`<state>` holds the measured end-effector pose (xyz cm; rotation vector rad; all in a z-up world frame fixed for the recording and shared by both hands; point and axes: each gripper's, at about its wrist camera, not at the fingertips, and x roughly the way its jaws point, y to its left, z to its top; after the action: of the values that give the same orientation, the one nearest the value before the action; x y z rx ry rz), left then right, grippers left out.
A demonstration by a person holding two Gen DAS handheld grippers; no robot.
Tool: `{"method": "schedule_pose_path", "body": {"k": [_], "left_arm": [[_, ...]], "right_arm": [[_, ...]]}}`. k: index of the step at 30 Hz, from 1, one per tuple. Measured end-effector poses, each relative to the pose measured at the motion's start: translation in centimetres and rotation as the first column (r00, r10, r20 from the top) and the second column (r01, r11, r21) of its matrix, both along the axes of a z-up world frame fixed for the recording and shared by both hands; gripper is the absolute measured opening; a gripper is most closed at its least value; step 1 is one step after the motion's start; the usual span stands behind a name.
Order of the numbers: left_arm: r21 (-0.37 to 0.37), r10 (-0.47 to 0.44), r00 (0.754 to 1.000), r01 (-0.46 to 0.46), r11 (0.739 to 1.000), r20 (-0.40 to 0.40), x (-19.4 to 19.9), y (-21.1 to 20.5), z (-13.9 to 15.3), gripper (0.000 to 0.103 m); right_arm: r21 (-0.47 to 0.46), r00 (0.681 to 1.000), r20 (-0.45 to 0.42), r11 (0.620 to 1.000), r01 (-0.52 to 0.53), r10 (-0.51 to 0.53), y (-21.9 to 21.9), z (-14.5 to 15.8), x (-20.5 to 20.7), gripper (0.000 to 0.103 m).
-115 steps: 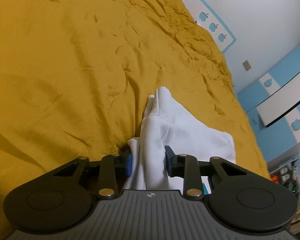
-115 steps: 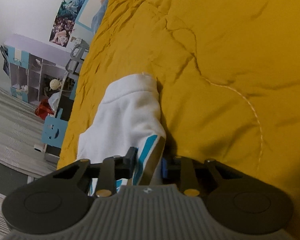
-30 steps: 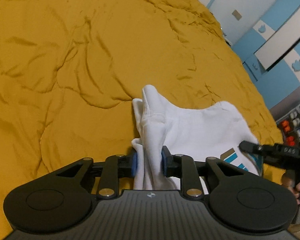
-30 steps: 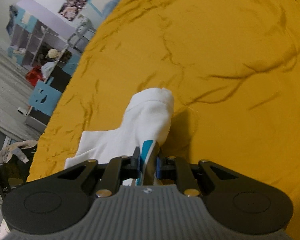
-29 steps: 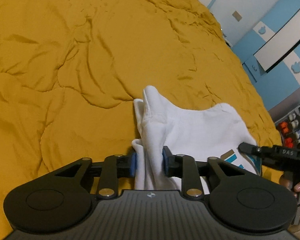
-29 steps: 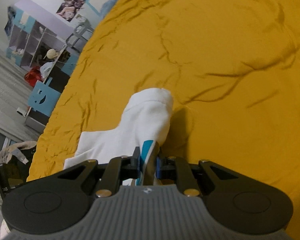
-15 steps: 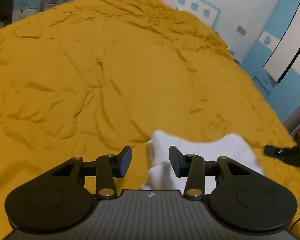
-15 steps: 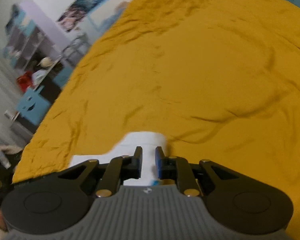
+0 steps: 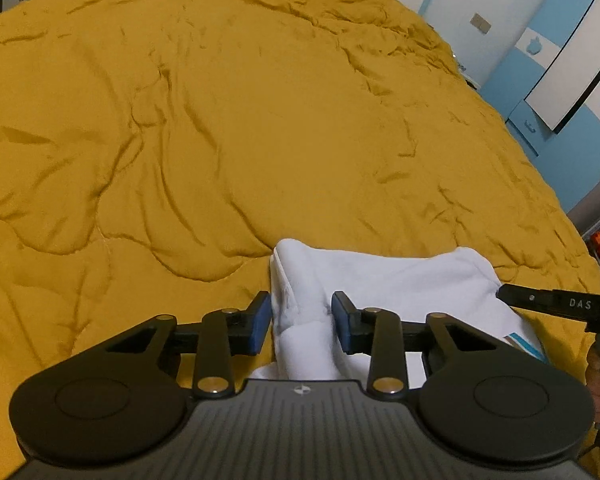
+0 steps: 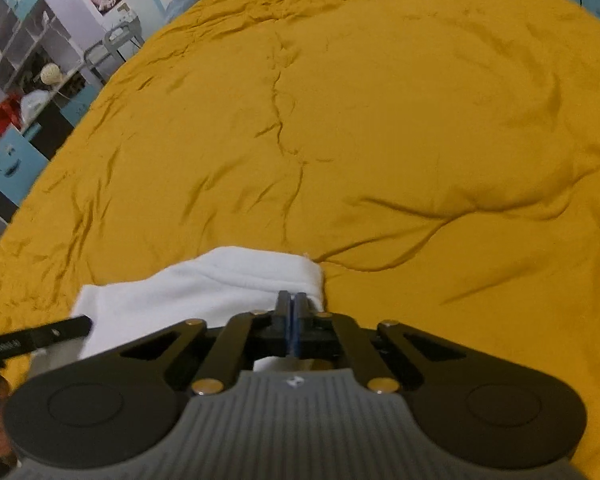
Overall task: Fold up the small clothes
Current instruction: 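Lower the folded sweatshirt with both tools and open both tools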
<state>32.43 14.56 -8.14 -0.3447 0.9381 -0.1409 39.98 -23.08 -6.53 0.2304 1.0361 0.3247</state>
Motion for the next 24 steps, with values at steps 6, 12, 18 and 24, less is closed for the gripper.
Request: {"method": "schedule_pose_path", "body": {"k": [6, 12, 18, 24], "left_arm": [[0.063, -0.077, 0.997, 0.075, 0.995, 0.031, -3.0, -0.9, 3.8, 0.040], [0.050, -0.154, 0.988, 0.153, 0.987, 0.016, -7.2, -2.8, 4.4, 0.037], [0.100, -0.136, 0.990, 0.139, 0.985, -0.037, -8.4, -4.1, 1.7, 0.036], [0.105, -0.141, 0.990, 0.141, 0.984, -0.006, -10.4, -4.0, 4.2, 0.035]], "right_arm": [[0.012, 0.997, 0.037, 0.998, -0.066, 0.065, -0.1, 3.8, -3.7, 0.005], [-0.052, 0.984, 0.069, 0.985, -0.162, 0.166, 0.0, 5.5, -10.0, 0.006], [-0.052, 0.993, 0.027, 0.992, -0.111, 0.112, -0.5, 2.4, -12.3, 0.002], [-0.078, 0.990, 0.068, 0.990, -0.121, 0.127, -0.5, 4.5, -14.5, 0.007]]}}
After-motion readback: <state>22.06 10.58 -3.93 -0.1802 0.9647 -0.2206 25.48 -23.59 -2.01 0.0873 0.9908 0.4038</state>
